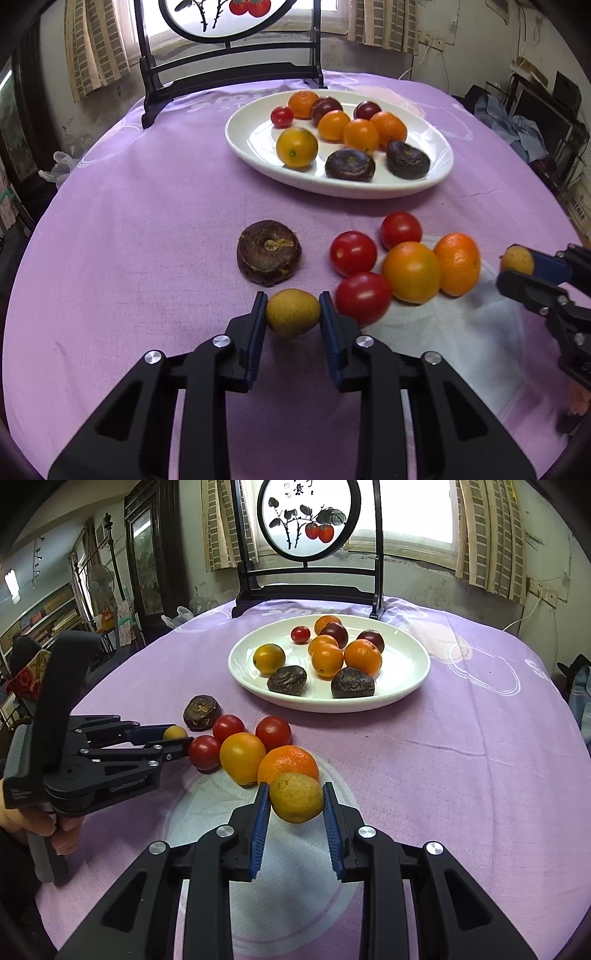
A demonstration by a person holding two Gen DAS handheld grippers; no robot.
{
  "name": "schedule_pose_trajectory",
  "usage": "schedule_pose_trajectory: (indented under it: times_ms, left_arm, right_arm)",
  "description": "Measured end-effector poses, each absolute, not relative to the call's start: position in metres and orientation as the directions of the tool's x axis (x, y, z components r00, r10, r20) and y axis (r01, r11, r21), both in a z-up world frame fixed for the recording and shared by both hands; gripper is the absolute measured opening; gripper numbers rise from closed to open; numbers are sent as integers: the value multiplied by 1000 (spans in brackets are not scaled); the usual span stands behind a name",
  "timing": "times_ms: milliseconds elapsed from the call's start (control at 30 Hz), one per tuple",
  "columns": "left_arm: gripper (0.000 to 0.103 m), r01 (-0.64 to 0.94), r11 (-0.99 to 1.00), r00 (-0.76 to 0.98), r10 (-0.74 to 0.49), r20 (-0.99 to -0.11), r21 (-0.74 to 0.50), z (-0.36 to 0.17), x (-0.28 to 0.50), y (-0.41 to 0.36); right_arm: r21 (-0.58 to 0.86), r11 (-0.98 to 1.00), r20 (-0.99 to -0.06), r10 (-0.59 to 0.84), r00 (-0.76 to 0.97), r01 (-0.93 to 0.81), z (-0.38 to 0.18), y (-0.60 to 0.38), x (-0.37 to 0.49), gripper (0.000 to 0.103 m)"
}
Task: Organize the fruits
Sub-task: 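Grasp a yellow kumquat with the left tool while the right tool holds its kumquat, then release both kumquats on the plate with the left and right tools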
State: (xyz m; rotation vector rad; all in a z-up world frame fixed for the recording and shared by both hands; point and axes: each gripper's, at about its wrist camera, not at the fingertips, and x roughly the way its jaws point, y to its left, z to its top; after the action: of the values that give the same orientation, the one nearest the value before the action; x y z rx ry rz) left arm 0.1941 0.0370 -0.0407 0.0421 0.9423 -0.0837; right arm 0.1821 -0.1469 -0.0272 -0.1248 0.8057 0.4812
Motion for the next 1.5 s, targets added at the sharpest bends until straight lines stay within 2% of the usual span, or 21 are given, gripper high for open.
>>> schedule_pose_trajectory:
  times_ms: [200, 567, 667, 800, 1133, 1167, 1233, 1267, 1467, 1500]
  left_arm:
    - [28, 124, 991, 629, -124, -768, -58, -6, 191, 30]
    - [28, 94, 991, 677, -134, -723, -95, 37, 253, 19]
    - [28, 52, 993, 678, -111, -727, -104, 35, 282, 19]
    - [28, 8, 995, 652, -84, -754, -104, 22, 314, 17]
    - [28, -28, 993, 603, -73, -795, -112, -10, 352, 17]
    - [32, -37, 993, 607, -70, -792, -116, -10, 354, 18]
    - [75, -70, 989, 613, -59, -788, -128, -7, 353, 22]
    - [76, -88, 988, 637, -44, -770, -129, -3, 349, 24]
    - [77, -42, 997, 670, -23, -742, -69, 14, 324, 22]
    - [79, -39, 997, 670, -28, -742, -73, 16, 318, 23]
  right_arm:
    - [35, 901, -673, 342, 656, -433, -16, -149, 180, 29]
    - [-55, 908, -608, 299, 736, -415, 25, -147, 218, 29]
    - [-67, 910, -597, 291, 747, -408, 26, -141, 240, 29]
    - [-44, 921, -629, 275, 727, -387, 13, -136, 272, 29]
    - [-34, 910, -682, 281, 676, -413, -17, -120, 310, 29]
    - [-27, 908, -685, 287, 669, -418, -18, -119, 311, 29]
    - [-11, 906, -688, 300, 661, -423, -20, -118, 312, 50]
    - [-12, 909, -678, 299, 671, -417, -19, -119, 310, 59]
    - [-7, 919, -667, 288, 687, -393, -12, -133, 295, 59]
    - [-5, 921, -667, 288, 687, -390, -10, -136, 292, 59]
